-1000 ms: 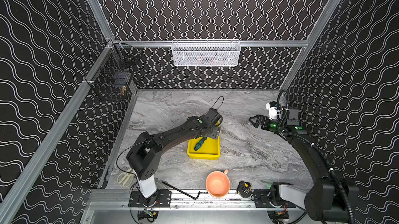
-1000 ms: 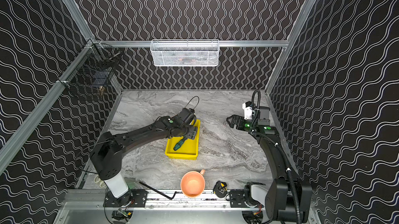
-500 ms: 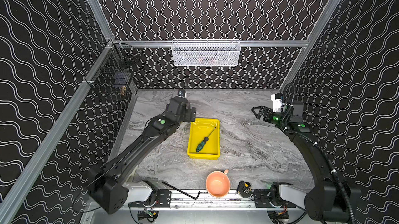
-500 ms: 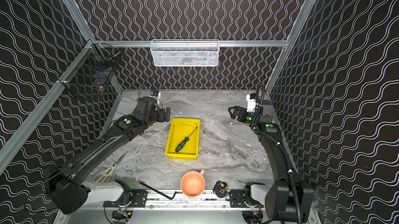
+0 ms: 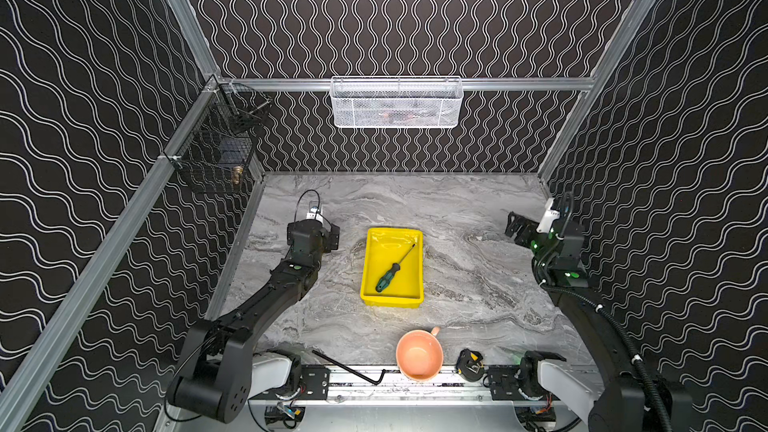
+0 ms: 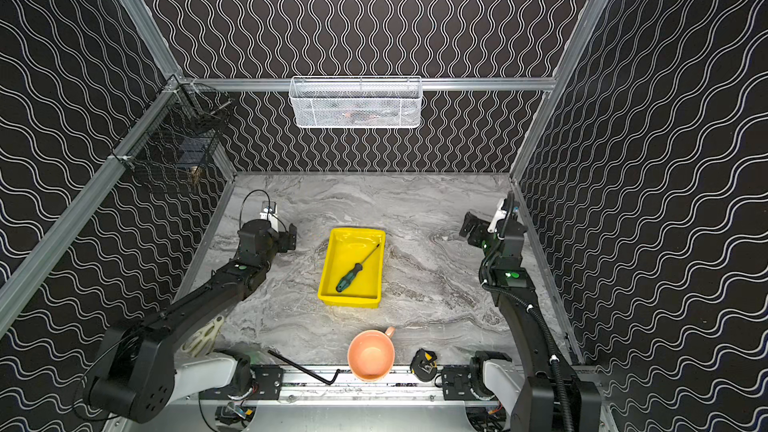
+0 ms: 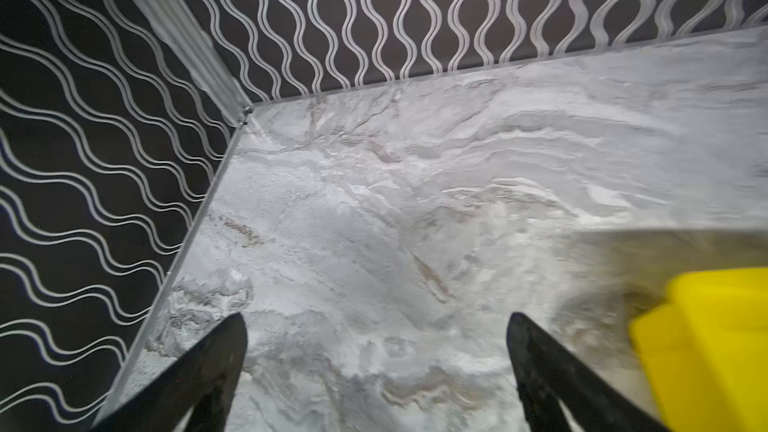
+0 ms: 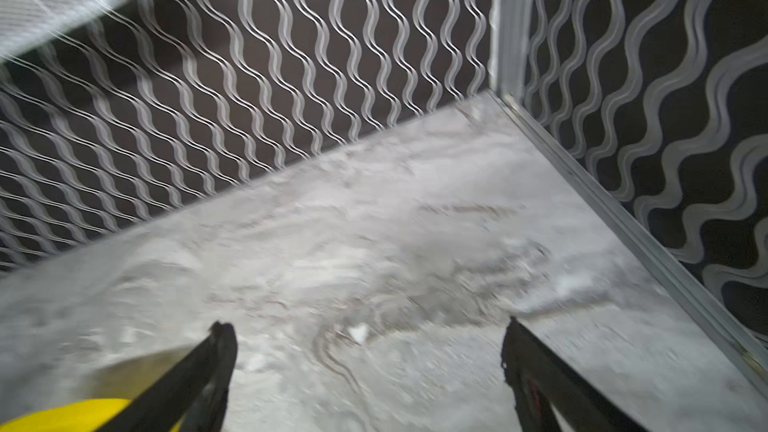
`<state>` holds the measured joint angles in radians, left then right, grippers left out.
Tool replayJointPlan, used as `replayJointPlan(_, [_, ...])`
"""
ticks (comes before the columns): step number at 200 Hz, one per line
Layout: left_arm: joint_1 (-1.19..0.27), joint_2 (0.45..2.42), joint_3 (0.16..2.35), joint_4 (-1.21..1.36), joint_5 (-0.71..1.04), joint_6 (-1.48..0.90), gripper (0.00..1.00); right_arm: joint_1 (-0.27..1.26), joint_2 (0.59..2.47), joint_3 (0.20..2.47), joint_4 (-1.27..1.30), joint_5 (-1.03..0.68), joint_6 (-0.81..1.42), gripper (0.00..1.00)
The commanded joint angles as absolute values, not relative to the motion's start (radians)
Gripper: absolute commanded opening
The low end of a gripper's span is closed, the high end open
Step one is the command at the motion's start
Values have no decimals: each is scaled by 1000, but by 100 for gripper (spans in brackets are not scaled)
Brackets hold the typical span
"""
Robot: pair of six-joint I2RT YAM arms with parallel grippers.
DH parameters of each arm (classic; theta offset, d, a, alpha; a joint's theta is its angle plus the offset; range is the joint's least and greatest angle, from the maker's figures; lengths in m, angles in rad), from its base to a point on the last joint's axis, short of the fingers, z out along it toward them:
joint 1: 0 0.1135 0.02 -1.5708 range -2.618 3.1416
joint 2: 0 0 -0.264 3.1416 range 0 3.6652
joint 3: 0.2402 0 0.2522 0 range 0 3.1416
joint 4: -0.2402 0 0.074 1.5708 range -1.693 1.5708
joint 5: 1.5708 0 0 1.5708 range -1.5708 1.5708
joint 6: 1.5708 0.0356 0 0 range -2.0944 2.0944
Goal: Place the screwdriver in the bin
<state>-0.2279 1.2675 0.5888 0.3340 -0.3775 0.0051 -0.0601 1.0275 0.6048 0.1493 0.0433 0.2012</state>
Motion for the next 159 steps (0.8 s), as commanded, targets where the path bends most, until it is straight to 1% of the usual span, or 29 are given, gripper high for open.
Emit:
replayJointPlan(1, [-173,1304,523,554,-317,14,99,-60,1046,534,361,95,81,99])
replayJointPlan(21, [-124,1363,463,673,-276,18,99,-60,1112,487,432,71,27,99])
replayJointPlan(37, [-90,1409,447,709,-245,21,99,-60,1168,443,532,44,5,99])
replayJointPlan(56, [-55,1456,434,741,-175,15,99,-60,1213,384,664,55,24,99])
replayJointPlan(81, [-17,1561,378,927,-121,-9,99,-60,1277,328,834,73,28,99])
replayJointPlan(106, [-16,1568,393,904,-79,5,99,-60,1351,301,964,97,40,99])
replayJointPlan(123, [-16,1608,391,930,-30,25,99,-60,1396,307,975,93,39,99])
replayJointPlan(136, [-20,1643,368,1022,-44,31,99,-60,1437,293,1042,81,29,99])
replayJointPlan(159, [-20,1647,359,1036,-58,22,99,-60,1504,251,1177,75,25,99])
